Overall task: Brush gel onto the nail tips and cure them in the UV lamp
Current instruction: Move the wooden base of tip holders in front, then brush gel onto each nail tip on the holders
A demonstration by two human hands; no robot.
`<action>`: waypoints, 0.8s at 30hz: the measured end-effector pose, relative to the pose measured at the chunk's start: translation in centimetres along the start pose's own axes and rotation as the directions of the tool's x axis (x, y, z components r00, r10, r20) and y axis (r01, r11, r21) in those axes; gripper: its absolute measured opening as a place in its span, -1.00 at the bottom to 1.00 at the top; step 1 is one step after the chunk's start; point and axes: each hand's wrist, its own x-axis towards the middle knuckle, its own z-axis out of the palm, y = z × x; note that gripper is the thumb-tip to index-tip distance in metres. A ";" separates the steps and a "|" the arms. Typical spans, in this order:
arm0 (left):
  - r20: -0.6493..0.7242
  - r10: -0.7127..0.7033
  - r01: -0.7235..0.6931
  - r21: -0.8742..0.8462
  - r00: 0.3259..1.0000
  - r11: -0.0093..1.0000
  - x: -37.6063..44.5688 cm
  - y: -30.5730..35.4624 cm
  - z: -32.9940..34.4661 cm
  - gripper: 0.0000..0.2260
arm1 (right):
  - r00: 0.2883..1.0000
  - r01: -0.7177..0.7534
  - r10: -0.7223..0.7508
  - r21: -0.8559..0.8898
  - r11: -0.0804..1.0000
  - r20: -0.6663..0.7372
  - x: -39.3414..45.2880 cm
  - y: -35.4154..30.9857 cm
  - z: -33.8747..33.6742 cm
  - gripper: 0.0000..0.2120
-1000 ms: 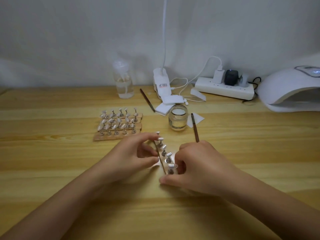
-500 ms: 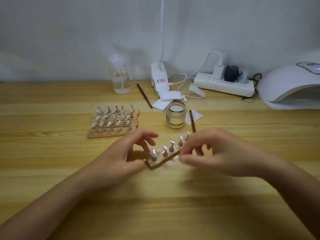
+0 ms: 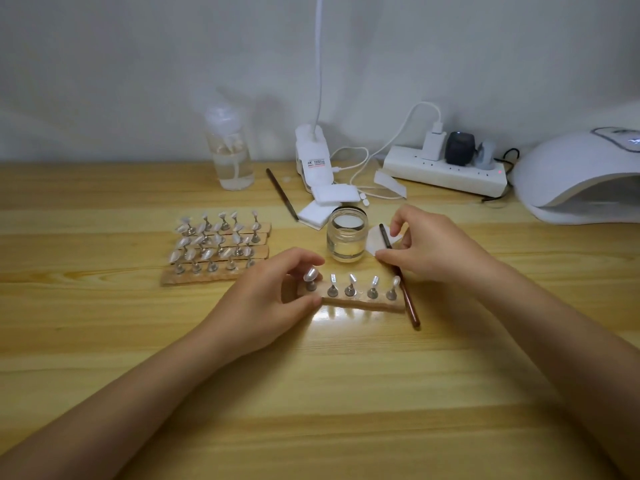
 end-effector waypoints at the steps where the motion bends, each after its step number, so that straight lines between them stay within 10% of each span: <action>1: -0.008 -0.005 0.005 -0.014 1.000 1.000 0.1 0.0 0.1 -0.65 | 0.999 0.027 -0.026 -0.022 0.999 0.037 0.3 -0.1 -0.2 -0.77; 11: -0.075 -0.086 0.084 -0.029 0.993 0.996 1.1 0.3 1.0 -0.74 | 0.996 0.083 -0.093 0.416 0.906 0.003 0.2 2.2 -3.8 -0.76; 14: -0.099 -0.112 0.107 -0.056 0.989 0.993 1.8 0.4 1.3 -0.82 | 0.999 -0.006 0.031 0.919 0.393 -0.006 0.3 2.8 -4.8 -0.74; 16: -0.115 -0.123 0.114 -0.081 0.986 0.990 1.9 0.4 1.5 -0.81 | 0.999 -0.042 0.013 0.997 -0.072 0.043 0.1 2.4 -5.2 -0.78; 18: -0.119 -0.119 0.105 -0.118 0.986 0.987 1.8 0.4 1.5 -0.82 | 0.999 -0.033 -0.037 0.970 -0.241 0.025 -0.1 1.7 -5.1 -0.84; 24: -0.163 -0.112 0.086 -0.158 0.980 0.984 1.9 0.0 1.6 -0.94 | 0.996 0.093 -0.004 0.981 0.170 -0.093 0.8 -1.4 -3.7 -0.70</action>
